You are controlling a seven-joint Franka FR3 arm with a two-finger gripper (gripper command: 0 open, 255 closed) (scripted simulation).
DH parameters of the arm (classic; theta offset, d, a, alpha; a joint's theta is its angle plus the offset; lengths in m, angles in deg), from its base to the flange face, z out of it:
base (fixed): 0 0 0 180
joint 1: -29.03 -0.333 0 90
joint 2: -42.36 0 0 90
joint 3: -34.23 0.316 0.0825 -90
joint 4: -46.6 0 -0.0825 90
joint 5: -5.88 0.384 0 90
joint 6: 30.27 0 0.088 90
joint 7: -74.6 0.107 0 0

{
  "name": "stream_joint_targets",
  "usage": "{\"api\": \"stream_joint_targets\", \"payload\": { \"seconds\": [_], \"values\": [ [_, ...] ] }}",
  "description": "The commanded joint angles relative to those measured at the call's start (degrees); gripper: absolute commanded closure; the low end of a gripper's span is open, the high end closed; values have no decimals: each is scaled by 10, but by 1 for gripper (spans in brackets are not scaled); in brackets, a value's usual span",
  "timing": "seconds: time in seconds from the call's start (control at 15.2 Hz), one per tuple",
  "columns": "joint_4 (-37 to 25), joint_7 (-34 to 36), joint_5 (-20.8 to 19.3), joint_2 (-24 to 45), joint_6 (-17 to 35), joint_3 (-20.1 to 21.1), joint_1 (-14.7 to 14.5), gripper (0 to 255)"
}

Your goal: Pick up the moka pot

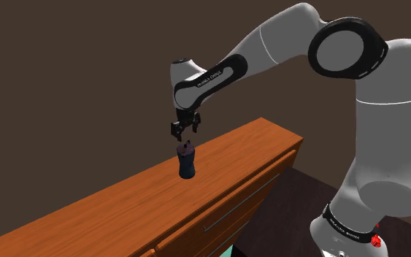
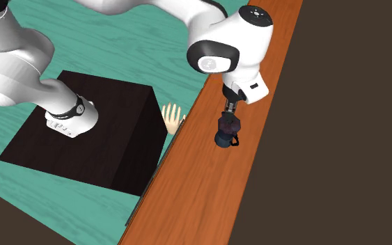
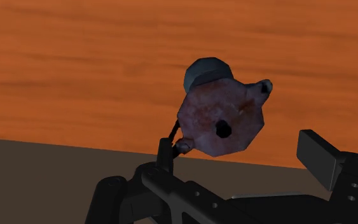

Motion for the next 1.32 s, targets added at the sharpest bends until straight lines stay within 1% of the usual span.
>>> {"api": "stream_joint_targets", "payload": {
  "seconds": [0.0,0.46,0.59,0.66,1.25],
  "values": [
    [-34,1,-1,36,3,-2,0,0],
    [-22,5,-6,66,44,-4,-2,0],
    [-21,6,-7,69,48,-4,-2,0],
    [-24,6,-7,71,47,-4,-2,255],
    [-21,6,-7,69,48,-4,-2,255]
  ]
}}
